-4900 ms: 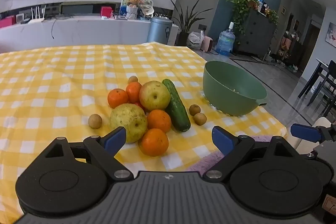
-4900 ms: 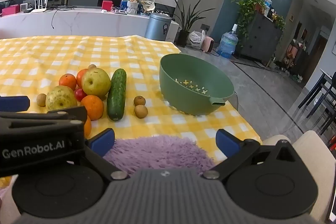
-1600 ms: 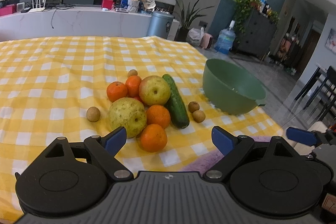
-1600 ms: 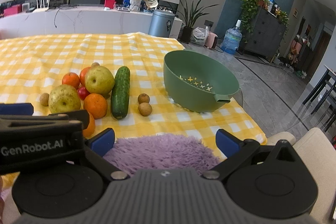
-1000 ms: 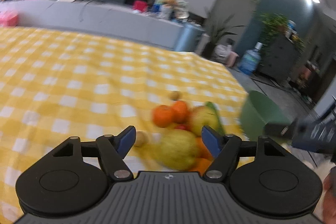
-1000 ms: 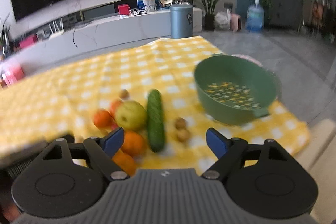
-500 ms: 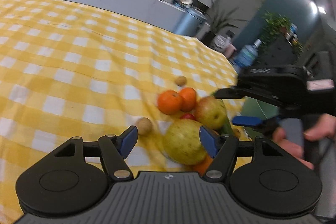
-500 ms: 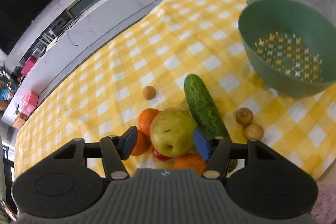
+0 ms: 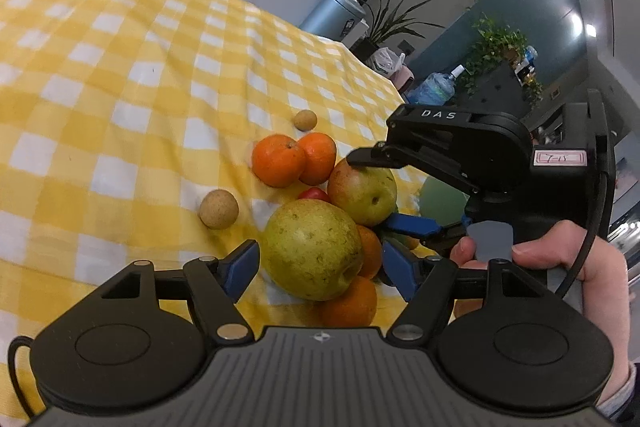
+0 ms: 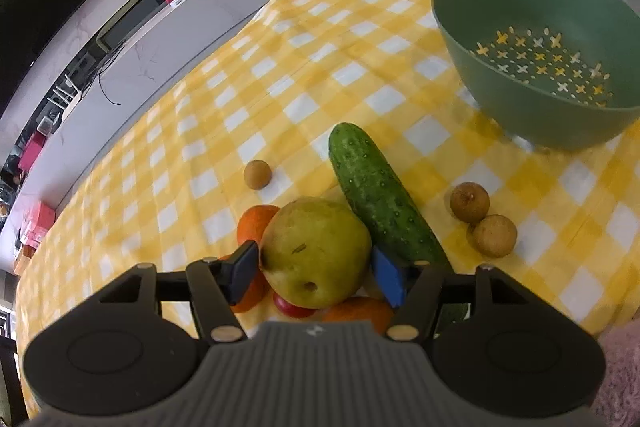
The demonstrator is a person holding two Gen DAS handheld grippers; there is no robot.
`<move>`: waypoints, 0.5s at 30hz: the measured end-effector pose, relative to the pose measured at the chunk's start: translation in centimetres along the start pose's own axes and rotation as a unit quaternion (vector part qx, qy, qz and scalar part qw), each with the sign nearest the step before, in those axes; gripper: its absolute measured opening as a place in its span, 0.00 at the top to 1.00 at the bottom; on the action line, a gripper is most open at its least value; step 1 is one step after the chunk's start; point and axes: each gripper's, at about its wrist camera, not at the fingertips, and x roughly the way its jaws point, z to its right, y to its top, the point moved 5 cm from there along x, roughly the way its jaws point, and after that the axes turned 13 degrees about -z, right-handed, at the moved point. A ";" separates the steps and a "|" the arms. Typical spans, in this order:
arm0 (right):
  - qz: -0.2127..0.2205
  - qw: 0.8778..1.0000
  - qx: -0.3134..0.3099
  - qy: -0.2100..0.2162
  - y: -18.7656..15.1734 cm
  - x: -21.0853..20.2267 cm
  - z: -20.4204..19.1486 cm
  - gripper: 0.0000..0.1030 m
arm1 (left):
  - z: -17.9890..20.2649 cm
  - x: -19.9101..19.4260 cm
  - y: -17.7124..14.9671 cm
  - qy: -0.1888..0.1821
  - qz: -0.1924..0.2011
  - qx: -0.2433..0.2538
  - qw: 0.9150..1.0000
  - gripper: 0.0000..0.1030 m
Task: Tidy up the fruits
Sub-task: 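Move left tool toward the yellow-green pear while right tool approaches the red-yellow apple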
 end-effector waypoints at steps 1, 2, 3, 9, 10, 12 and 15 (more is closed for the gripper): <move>-0.001 1.000 0.001 0.001 0.0 0.1 0.0 0.38 | 0.0 0.1 0.0 -0.002 -0.001 -0.001 1.000 0.21; -0.003 1.000 0.002 0.003 0.0 0.1 0.0 0.38 | 0.0 0.2 0.0 -0.002 -0.002 0.000 1.000 0.19; -0.004 1.000 0.004 0.007 0.0 0.1 0.1 0.38 | 0.0 0.2 0.0 -0.004 -0.001 -0.002 1.000 0.19; -0.002 1.000 0.008 0.023 -0.2 0.0 0.7 0.43 | -0.2 0.6 -0.2 -0.003 0.001 -0.006 1.000 0.19; -0.001 1.000 0.004 0.024 -0.3 0.0 0.7 0.43 | -0.2 0.7 -0.2 -0.007 0.000 -0.006 1.000 0.19; 0.001 1.000 -0.003 0.028 -0.3 -0.1 0.8 0.43 | 0.0 0.6 -0.2 -0.019 -0.001 -0.005 1.000 0.19; 0.004 0.999 -0.012 0.035 -0.5 -0.3 1.1 0.44 | 0.0 0.6 -0.1 -0.024 0.002 -0.003 1.000 0.18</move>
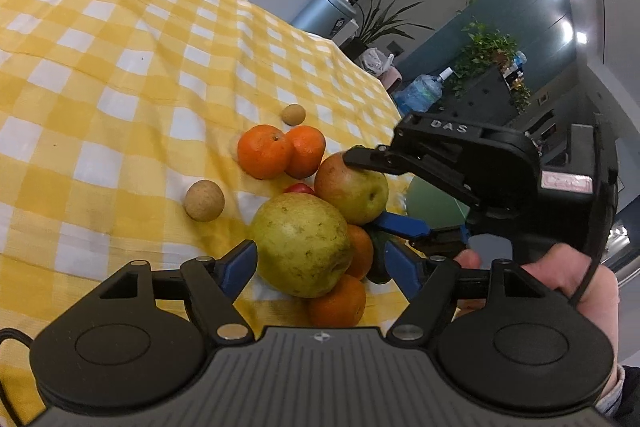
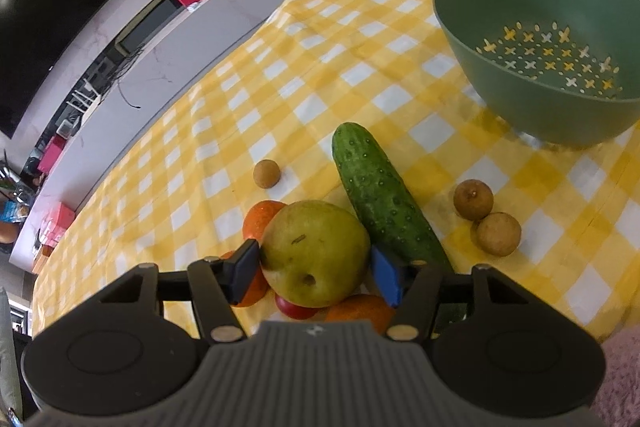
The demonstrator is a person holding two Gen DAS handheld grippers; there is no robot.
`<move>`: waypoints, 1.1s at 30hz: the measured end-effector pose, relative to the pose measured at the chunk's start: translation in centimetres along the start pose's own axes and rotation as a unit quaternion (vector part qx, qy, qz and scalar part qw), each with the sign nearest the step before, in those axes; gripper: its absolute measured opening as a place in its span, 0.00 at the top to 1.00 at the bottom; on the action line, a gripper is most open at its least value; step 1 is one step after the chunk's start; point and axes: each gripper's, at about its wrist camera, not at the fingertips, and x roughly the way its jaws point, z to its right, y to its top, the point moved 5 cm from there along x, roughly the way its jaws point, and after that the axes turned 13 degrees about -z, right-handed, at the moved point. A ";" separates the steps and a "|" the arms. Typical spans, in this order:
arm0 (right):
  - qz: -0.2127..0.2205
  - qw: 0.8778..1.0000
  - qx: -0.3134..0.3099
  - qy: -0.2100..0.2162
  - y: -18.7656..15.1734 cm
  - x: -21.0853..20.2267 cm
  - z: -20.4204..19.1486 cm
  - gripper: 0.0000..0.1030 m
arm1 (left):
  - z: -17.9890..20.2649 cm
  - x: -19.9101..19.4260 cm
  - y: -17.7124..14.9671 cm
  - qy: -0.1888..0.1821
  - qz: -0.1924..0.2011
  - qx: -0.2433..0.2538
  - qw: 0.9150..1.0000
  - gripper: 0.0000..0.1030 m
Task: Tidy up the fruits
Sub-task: 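Move left tool toward the yellow-green pear while right tool approaches the red-yellow apple, then close left tool on the pear while right tool closes on the apple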
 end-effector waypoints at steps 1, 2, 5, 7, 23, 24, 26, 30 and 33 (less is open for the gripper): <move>0.002 1.000 -0.002 0.001 0.0 -0.2 0.2 0.44 | 0.0 0.1 0.0 0.002 0.000 0.000 1.000 0.18; 0.005 1.000 -0.001 0.003 0.0 -0.5 0.3 0.44 | -0.1 0.1 0.0 0.004 0.000 0.000 1.000 0.17; 0.015 1.000 -0.001 0.012 0.0 -1.3 0.7 0.45 | -0.2 0.5 -0.1 0.011 -0.004 0.000 1.000 0.17; 0.018 1.000 -0.001 0.020 0.0 -1.8 0.9 0.45 | -0.1 0.7 -0.2 0.016 -0.006 0.007 1.000 0.17; 0.037 0.999 -0.008 0.038 -0.1 -4.2 2.6 0.47 | 0.9 2.2 -0.2 0.034 0.014 0.026 0.999 0.15; 0.036 0.998 -0.009 0.041 -0.1 -4.1 2.6 0.47 | 0.8 2.5 -0.1 0.040 0.010 0.022 0.999 0.15; 0.034 0.998 -0.009 0.046 -0.1 -4.1 2.6 0.47 | 0.5 3.3 0.1 0.048 -0.002 0.013 0.999 0.16; 0.032 0.998 -0.012 0.049 -0.1 -3.9 2.6 0.47 | 0.0 3.9 0.2 0.057 -0.003 0.000 0.998 0.18; 0.032 0.998 -0.013 0.050 -0.1 -3.9 2.7 0.47 | -0.1 4.0 0.3 0.057 -0.001 -0.003 0.998 0.19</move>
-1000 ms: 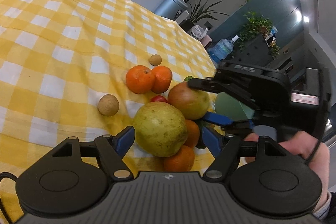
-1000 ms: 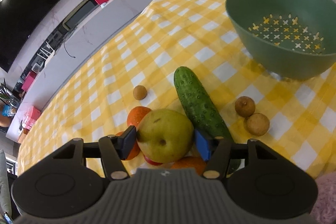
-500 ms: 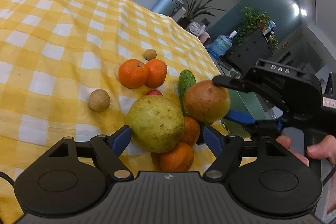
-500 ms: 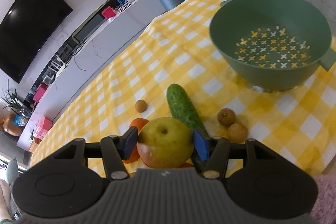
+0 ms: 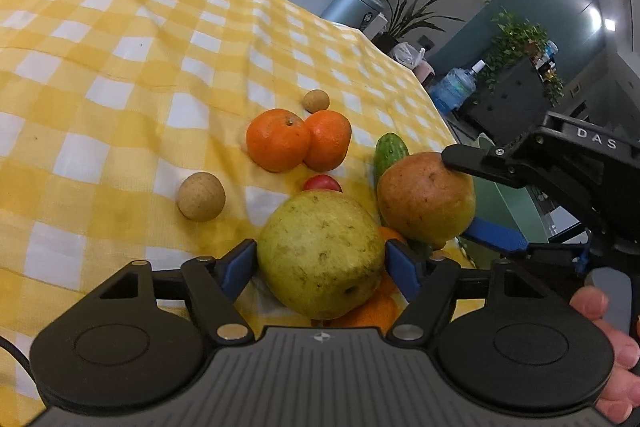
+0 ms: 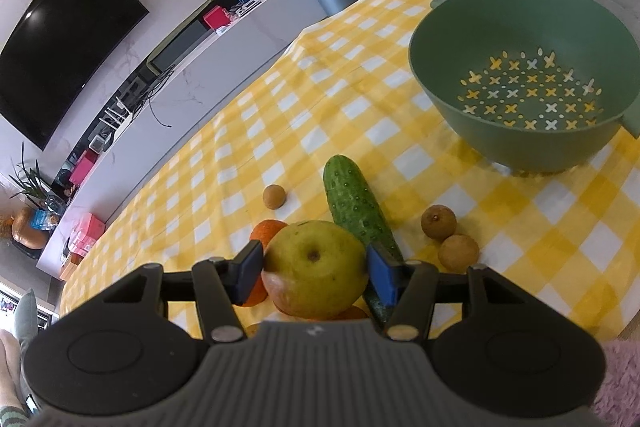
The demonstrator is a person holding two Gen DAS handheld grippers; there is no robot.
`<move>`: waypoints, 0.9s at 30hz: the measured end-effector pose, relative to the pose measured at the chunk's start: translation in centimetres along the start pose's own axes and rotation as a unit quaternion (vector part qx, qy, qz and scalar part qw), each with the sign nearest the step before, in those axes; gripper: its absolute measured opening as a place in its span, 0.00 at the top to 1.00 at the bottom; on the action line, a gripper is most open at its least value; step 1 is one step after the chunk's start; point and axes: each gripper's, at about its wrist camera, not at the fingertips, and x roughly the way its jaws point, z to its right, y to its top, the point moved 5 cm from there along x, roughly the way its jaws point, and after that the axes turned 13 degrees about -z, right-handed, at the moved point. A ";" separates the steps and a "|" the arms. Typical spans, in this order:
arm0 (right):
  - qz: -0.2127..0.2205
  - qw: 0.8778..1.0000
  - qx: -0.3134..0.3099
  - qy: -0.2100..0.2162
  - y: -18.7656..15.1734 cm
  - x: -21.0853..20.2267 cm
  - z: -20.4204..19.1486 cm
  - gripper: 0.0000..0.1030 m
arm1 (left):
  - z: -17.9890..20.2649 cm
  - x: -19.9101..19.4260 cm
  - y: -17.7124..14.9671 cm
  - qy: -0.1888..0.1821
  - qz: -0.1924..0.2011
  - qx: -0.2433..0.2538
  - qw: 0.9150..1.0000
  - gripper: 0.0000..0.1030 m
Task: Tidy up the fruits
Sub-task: 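Close left tool on the pear while right tool closes on the apple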
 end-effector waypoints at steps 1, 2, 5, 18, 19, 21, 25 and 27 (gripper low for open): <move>0.000 1.000 0.000 0.001 0.0 0.0 0.0 0.47 | 0.0 0.1 0.1 0.003 0.000 0.004 1.000 0.21; -0.001 1.000 0.000 0.002 0.0 0.0 0.0 0.47 | 0.1 0.1 0.1 0.007 0.000 0.011 1.000 0.21; -0.002 1.000 0.002 0.004 0.0 -0.1 0.0 0.47 | 0.3 0.2 0.1 0.009 0.003 0.018 1.000 0.21; -0.001 1.000 0.004 0.007 0.1 0.1 0.1 0.47 | 0.5 0.7 0.4 0.008 0.007 0.039 0.999 0.25; -0.001 1.000 0.004 0.007 0.1 0.1 0.1 0.48 | 0.6 0.7 0.4 0.010 0.009 0.041 0.999 0.25; -0.001 1.000 0.003 0.006 0.1 0.1 0.1 0.47 | 0.6 0.7 0.4 0.011 0.009 0.040 0.999 0.25; -0.001 1.000 0.004 0.007 0.1 0.1 0.0 0.47 | 0.5 0.7 0.5 0.013 0.006 0.039 0.999 0.22; 0.000 1.000 0.002 0.006 0.1 0.1 0.0 0.47 | 0.5 0.7 0.5 0.013 0.007 0.040 0.999 0.22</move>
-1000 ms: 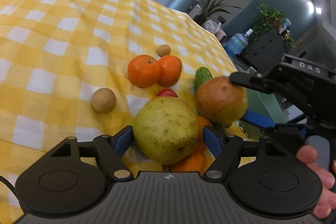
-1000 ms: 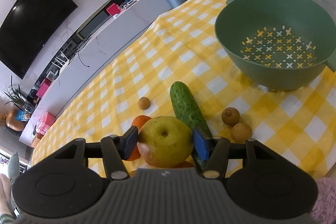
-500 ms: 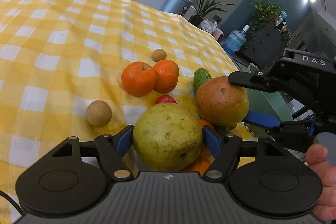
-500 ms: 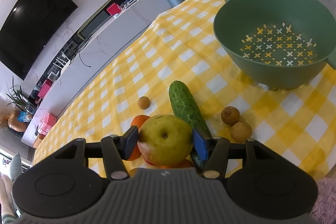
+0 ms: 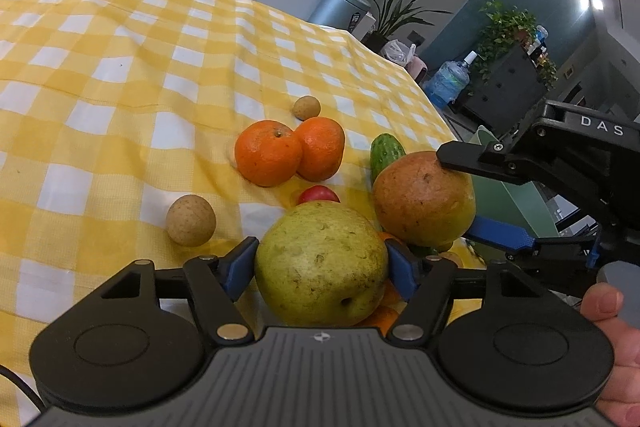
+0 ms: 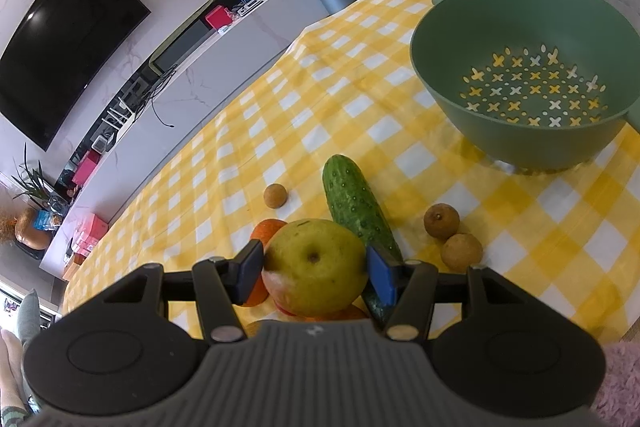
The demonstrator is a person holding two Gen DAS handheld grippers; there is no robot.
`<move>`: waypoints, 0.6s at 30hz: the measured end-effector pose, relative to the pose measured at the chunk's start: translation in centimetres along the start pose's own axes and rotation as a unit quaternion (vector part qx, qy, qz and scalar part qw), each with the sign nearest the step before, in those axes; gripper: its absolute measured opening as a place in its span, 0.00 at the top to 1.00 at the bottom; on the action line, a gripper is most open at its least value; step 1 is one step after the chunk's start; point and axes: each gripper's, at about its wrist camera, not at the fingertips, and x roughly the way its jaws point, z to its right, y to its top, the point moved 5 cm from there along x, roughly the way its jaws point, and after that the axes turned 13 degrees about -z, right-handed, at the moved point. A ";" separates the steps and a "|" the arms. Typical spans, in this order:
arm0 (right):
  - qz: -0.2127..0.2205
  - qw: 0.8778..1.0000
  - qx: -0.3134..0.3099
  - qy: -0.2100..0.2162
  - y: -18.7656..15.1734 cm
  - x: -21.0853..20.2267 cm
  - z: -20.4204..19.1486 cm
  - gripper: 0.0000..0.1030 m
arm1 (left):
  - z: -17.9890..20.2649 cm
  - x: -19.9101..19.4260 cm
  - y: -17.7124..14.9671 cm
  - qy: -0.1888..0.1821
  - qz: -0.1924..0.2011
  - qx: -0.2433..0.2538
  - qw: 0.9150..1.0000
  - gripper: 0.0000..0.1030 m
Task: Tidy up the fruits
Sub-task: 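Close left tool on the pear while right tool closes on the apple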
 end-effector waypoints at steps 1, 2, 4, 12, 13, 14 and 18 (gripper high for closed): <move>0.000 1.000 -0.001 0.000 0.0 0.0 0.0 0.47 | 0.0 0.0 0.0 0.000 0.000 0.000 1.000 0.21; 0.001 1.000 -0.003 -0.001 0.0 0.0 0.0 0.47 | 0.0 0.0 0.0 0.000 0.000 -0.002 1.000 0.21; 0.000 1.000 -0.006 -0.001 0.1 0.1 -0.1 0.47 | 0.0 0.0 0.0 0.001 0.002 -0.003 1.000 0.21; 0.001 1.000 -0.007 -0.001 0.0 0.1 -0.1 0.48 | 0.0 -0.4 -0.1 0.019 0.013 -0.007 1.000 0.25; 0.001 1.000 -0.007 -0.001 0.0 0.1 -0.2 0.48 | 0.0 -0.5 -0.1 0.026 0.015 -0.004 1.000 0.25; 0.001 1.000 -0.007 -0.001 0.0 0.1 -0.2 0.48 | 0.1 -0.6 -0.2 0.033 0.018 -0.001 0.999 0.26; 0.004 1.000 0.001 0.001 0.0 0.0 0.0 0.48 | 0.4 -1.4 -0.3 0.032 0.030 0.011 0.999 0.26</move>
